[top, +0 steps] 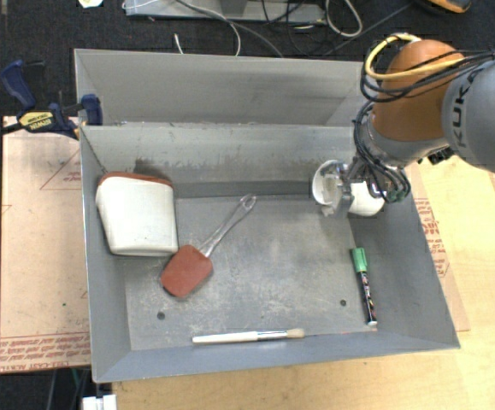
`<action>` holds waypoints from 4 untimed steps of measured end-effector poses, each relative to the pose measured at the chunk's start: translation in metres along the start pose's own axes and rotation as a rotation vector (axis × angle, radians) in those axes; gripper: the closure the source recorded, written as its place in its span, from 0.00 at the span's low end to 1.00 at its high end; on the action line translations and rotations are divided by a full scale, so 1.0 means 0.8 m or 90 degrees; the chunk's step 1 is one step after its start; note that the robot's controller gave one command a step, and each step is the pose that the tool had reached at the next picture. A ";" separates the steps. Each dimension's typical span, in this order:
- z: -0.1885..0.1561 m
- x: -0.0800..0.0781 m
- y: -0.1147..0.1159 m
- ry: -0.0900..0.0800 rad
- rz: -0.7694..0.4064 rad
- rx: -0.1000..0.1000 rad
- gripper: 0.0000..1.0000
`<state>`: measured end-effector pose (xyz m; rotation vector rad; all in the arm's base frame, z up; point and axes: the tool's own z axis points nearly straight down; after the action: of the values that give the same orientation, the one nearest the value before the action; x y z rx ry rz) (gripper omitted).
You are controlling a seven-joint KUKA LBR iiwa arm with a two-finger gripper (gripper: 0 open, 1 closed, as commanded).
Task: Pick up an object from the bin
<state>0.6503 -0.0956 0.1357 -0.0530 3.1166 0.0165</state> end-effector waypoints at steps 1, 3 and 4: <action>0.035 -0.009 -0.016 0.013 0.122 -0.030 1.00; 0.035 -0.007 -0.014 0.011 0.118 -0.030 1.00; 0.038 -0.007 -0.014 0.011 0.128 -0.035 1.00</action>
Offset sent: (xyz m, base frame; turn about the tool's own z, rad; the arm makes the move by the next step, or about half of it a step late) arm -0.0148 -0.0492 -0.0601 -0.2417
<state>0.6567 -0.1061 0.1055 0.2596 3.1247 0.1055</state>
